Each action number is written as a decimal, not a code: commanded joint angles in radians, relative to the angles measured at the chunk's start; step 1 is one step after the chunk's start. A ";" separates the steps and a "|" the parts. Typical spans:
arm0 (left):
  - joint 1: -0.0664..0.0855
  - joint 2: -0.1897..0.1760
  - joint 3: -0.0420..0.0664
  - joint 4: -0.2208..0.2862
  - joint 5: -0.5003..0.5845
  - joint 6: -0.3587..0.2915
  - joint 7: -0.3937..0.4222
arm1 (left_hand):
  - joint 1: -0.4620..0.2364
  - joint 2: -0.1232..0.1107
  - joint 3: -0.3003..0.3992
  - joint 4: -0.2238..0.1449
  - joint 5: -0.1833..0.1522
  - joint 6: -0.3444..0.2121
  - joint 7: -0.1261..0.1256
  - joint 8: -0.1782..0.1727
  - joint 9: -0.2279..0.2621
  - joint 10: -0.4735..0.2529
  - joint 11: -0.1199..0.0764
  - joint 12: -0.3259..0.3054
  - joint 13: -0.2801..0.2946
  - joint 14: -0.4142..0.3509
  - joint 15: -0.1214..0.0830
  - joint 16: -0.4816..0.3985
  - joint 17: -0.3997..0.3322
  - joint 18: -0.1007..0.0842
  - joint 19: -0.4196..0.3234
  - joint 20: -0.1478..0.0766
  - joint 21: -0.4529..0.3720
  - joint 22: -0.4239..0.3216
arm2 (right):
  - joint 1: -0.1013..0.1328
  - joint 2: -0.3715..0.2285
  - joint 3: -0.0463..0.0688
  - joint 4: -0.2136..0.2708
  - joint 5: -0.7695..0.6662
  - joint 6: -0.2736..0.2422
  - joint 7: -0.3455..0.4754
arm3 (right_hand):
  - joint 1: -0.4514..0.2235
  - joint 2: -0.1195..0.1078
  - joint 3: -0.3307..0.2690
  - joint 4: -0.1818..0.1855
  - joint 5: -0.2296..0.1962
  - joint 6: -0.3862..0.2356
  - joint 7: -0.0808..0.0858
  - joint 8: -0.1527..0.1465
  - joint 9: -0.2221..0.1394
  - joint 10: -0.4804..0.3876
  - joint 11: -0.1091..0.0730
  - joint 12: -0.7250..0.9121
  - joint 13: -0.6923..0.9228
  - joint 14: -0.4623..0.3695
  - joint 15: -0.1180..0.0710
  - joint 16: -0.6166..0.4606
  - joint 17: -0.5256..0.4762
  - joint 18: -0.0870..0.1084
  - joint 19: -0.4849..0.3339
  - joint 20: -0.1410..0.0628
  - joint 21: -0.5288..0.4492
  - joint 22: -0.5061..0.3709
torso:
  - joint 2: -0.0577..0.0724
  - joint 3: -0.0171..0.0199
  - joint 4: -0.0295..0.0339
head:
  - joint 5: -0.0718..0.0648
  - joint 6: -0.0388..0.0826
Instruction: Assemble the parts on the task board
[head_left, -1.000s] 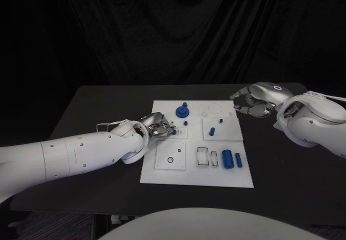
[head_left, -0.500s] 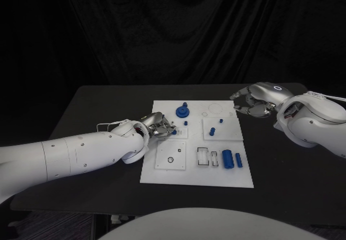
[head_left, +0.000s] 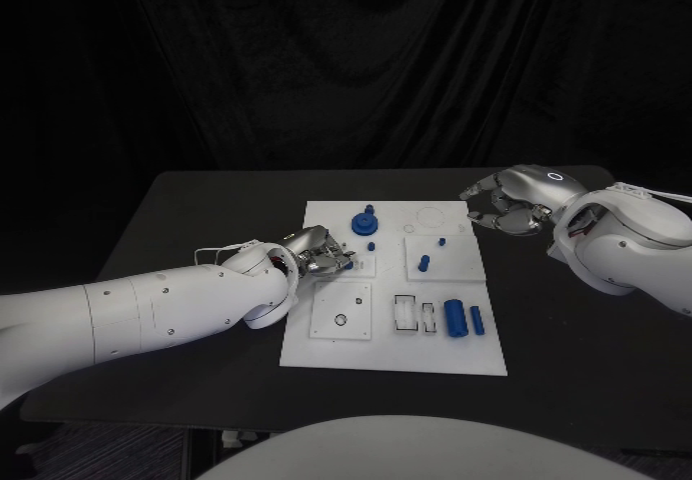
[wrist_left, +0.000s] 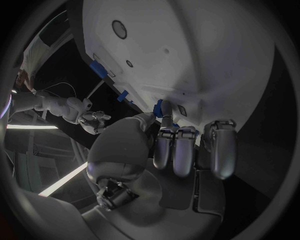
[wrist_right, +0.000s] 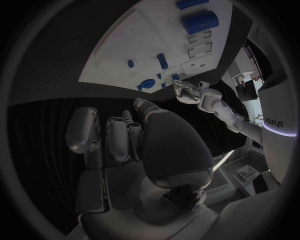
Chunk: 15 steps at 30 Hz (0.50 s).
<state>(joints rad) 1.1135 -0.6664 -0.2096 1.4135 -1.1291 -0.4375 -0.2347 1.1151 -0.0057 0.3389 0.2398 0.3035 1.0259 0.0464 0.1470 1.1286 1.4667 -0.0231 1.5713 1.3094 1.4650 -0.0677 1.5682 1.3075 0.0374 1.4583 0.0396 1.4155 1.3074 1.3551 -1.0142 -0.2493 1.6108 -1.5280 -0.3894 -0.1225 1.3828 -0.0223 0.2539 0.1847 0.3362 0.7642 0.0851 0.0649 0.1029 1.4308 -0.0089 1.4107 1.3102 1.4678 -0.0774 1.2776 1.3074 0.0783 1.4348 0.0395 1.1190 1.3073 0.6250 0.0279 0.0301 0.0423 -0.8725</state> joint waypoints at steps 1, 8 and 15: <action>-0.006 0.002 -0.003 0.001 0.002 0.015 0.029 | 0.034 -0.002 0.009 -0.020 0.037 0.005 -0.005 0.003 0.003 0.104 -0.004 0.000 0.261 0.106 -0.007 0.003 0.263 0.011 -0.002 0.000 -0.007 0.157 | -0.002 -0.002 0.001 0.002 -0.002 0.007 -0.016 | -0.005 0.003 0.008 0.000 0.007 0.001 0.004 0.004 -0.001 -0.008 0.001 -0.003 0.113 0.041 0.005 -0.003 0.016 0.011 -0.006 -0.002 -0.003 0.126 | 0.000 0.0000 0.0007 | 0.000 0.000; -0.006 0.001 -0.003 0.000 0.002 -0.005 0.047 | 0.066 0.000 0.031 -0.044 0.084 0.011 -0.009 0.009 0.011 0.104 -0.007 0.000 0.261 0.106 -0.010 0.003 0.263 0.010 0.001 -0.003 -0.005 0.161 | -0.003 -0.001 0.001 0.003 -0.002 0.009 -0.015 | -0.005 0.003 0.008 0.000 0.007 0.001 0.004 0.004 -0.001 -0.008 0.001 -0.003 0.113 0.041 0.005 -0.003 0.016 0.011 -0.006 -0.002 -0.003 0.126 | 0.000 0.0000 0.0008 | 0.004 0.000; -0.007 0.000 -0.003 -0.002 0.002 -0.009 0.050 | 0.073 -0.003 0.043 -0.052 0.111 0.012 -0.009 0.011 0.014 0.104 -0.008 0.000 0.261 0.106 -0.011 0.003 0.263 0.009 0.002 -0.005 -0.005 0.162 | -0.003 0.000 0.001 0.002 -0.002 0.009 -0.015 | -0.006 0.002 0.012 -0.001 0.007 0.003 0.004 0.003 -0.002 -0.008 0.001 -0.004 0.112 0.041 0.006 -0.005 0.014 0.011 -0.005 -0.002 -0.005 0.126 | 0.000 0.0000 0.0009 | 0.003 0.000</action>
<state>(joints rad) 1.1111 -0.6671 -0.2107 1.4119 -1.1289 -0.4448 -0.2007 1.1802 -0.0086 0.3746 0.1926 0.4085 1.0415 0.0446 0.1520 1.1426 1.4667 -0.0231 1.5713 1.3094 1.4688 -0.0714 1.5682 1.3074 0.0374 1.4583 0.0396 1.4155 1.3075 1.3549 -1.0140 -0.2493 1.6116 -1.5279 -0.3859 -0.1228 1.3828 -0.0223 0.2623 0.1848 0.3403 0.7642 0.0851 0.0649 0.1013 1.4308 -0.0089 1.4107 1.3106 1.4678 -0.0774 1.2776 1.3074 0.0783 1.4348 0.0395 1.1190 1.3073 0.6251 0.0279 0.0309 0.0469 -0.8725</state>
